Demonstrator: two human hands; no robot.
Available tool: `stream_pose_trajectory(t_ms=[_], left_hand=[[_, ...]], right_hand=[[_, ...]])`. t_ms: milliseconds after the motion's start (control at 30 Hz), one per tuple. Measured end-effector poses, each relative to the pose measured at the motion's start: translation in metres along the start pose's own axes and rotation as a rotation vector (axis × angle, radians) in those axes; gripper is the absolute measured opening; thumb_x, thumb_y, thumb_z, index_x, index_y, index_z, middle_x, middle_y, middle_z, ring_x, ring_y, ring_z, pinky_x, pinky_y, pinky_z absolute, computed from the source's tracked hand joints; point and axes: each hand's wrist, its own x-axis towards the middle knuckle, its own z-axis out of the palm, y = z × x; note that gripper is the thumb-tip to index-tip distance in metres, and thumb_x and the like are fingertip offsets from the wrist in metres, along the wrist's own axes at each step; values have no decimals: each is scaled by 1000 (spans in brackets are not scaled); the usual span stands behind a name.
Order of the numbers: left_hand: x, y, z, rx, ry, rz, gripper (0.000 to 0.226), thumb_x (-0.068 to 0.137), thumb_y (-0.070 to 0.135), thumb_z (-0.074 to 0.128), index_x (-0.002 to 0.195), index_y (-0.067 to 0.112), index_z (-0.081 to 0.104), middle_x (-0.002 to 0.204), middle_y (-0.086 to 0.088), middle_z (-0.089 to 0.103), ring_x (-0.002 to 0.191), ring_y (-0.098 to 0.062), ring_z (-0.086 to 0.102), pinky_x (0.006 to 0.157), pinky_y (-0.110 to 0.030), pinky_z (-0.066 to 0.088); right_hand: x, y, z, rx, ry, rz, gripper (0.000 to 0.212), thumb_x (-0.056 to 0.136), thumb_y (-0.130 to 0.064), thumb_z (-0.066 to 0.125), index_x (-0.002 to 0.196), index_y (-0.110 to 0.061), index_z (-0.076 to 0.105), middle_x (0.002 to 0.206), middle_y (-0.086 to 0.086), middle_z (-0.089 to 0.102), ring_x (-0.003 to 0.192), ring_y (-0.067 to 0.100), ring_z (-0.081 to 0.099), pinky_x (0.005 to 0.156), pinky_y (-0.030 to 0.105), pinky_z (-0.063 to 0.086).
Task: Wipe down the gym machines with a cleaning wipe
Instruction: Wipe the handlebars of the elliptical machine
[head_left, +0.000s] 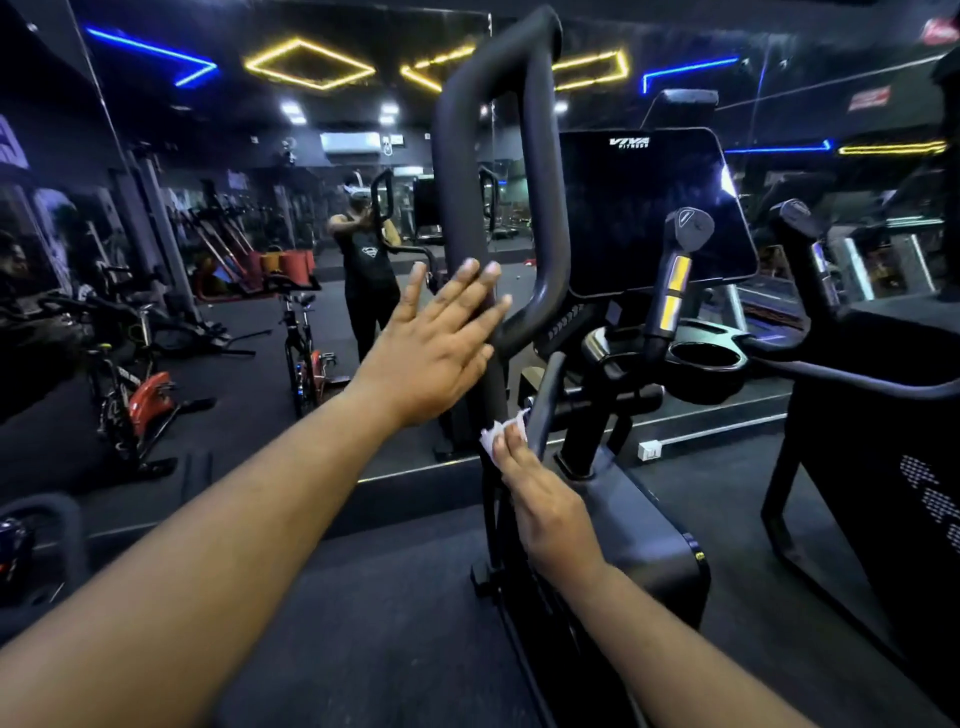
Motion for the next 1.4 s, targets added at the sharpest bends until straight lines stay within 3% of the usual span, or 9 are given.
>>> stream_pose_trajectory(t_ms=[100, 267, 500, 667, 900, 1067, 1167, 1300, 1400], left_hand=[[2, 14, 5, 83, -72, 44, 63, 104, 46, 23, 160, 17, 29, 169, -7, 18, 158, -26, 6, 123, -62, -1], [13, 33, 5, 193, -132, -46, 74, 101, 55, 23, 162, 14, 14, 168, -3, 22, 158, -25, -7, 121, -66, -10], [6, 48, 14, 146, -57, -119, 76, 100, 50, 33, 163, 15, 8, 171, -4, 12, 158, -25, -7, 122, -62, -10], [5, 51, 18, 108, 3, -120, 79, 96, 44, 44, 163, 14, 14, 170, -5, 16, 158, -27, -1, 124, -63, 1], [5, 52, 21, 117, 35, -136, 78, 94, 37, 47, 163, 14, 18, 170, -4, 16, 158, -28, 2, 125, -60, 1], [4, 52, 24, 99, 73, -142, 76, 93, 34, 49, 161, 13, 23, 169, -5, 20, 158, -30, 6, 125, -60, 3], [5, 52, 25, 98, 85, -139, 76, 92, 31, 50, 161, 11, 25, 168, -6, 24, 157, -30, 9, 125, -61, 6], [5, 52, 24, 91, 90, -135, 75, 91, 29, 51, 160, 10, 28, 167, -7, 26, 157, -31, 11, 125, -61, 6], [4, 52, 24, 72, 91, -136, 74, 92, 28, 50, 160, 11, 27, 167, -7, 25, 157, -31, 11, 124, -62, 9]], right_hand=[[-32, 25, -11, 87, -74, 154, 69, 92, 19, 49, 153, -11, 38, 155, 5, 47, 142, 13, 46, 111, 41, 44], [7, 10, -11, 233, 124, 328, 43, 101, -3, 52, 144, -4, 54, 134, 1, 64, 121, -6, 59, 101, 15, 45], [-16, 14, 11, 348, -72, 346, 56, 102, -43, 54, 151, -21, 39, 152, -8, 45, 141, 5, 40, 117, 33, 33], [-3, 89, 13, -8, -389, 216, 92, 83, -78, 53, 150, -17, 38, 162, 3, 34, 155, 18, 17, 122, 58, 17], [29, 128, 10, 8, -573, 283, 112, 63, -59, 87, 153, -14, 36, 165, 5, 24, 156, 20, 3, 122, 63, 4], [6, 82, 0, 388, -424, 214, 85, 81, -85, 44, 143, -27, 47, 150, -16, 42, 148, 22, 31, 123, 42, 21], [7, 77, 2, 396, -340, 213, 74, 92, -77, 35, 139, -24, 54, 141, -4, 55, 138, 22, 46, 116, 48, 32], [34, 111, 6, 109, -517, 348, 121, 69, -101, 17, 152, -17, 44, 162, 5, 34, 154, 22, 20, 122, 59, 6], [40, 122, 10, 144, -527, 485, 124, 66, -102, 13, 160, -21, 27, 169, 0, 14, 156, 17, 6, 119, 60, 3]])
